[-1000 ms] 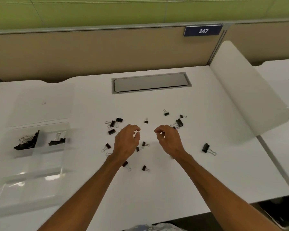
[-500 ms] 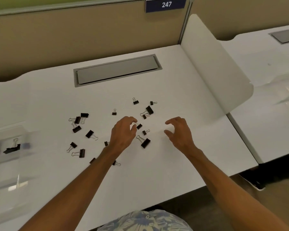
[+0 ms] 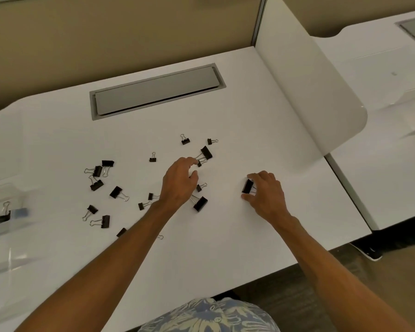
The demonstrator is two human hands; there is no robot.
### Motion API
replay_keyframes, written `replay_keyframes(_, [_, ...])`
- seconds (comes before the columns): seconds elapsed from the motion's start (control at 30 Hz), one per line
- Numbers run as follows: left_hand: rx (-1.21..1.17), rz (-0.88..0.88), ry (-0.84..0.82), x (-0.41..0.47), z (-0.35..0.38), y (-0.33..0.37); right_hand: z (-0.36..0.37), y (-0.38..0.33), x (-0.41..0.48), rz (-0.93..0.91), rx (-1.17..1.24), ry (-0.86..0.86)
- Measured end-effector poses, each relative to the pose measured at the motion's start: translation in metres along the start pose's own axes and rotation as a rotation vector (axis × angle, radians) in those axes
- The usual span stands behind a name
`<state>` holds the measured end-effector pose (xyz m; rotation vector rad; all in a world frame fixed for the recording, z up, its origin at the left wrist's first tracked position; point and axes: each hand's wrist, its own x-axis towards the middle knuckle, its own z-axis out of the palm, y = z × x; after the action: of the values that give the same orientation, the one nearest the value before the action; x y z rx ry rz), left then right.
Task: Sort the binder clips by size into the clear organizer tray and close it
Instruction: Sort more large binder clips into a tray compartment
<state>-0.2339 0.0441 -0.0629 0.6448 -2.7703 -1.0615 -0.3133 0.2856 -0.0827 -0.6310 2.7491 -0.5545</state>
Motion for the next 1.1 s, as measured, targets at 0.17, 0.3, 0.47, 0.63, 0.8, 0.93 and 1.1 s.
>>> replay_keyframes(0.17, [0.001, -0.010, 0.000, 0.015, 0.006, 0.005, -0.006, -0.002, 0.003, 0.027, 0.064, 0.011])
replay_keyframes(0.3, [0.004, 0.020, -0.003, 0.036, 0.015, 0.011, -0.014, -0.004, 0.002, 0.103, 0.321, 0.013])
replay_keyframes(0.47, [0.163, 0.073, -0.046, 0.062, 0.024, 0.016, -0.023, -0.012, 0.000, 0.203, 0.572, 0.048])
replay_keyframes(0.63, [0.419, 0.051, -0.112, 0.080, 0.034, 0.021, -0.023, -0.015, 0.001, 0.200, 0.616, 0.047])
replay_keyframes(0.8, [0.564, 0.079, -0.072, 0.083, 0.043, 0.021, -0.022, -0.016, 0.000, 0.184, 0.634, 0.065])
replay_keyframes(0.93, [0.524, 0.092, -0.031, 0.082, 0.042, 0.024, -0.024, -0.017, -0.002, 0.179, 0.635, 0.057])
replay_keyframes(1.1, [0.160, 0.020, 0.064, 0.063, 0.017, 0.040, -0.029, -0.026, 0.002, 0.163, 0.642, 0.039])
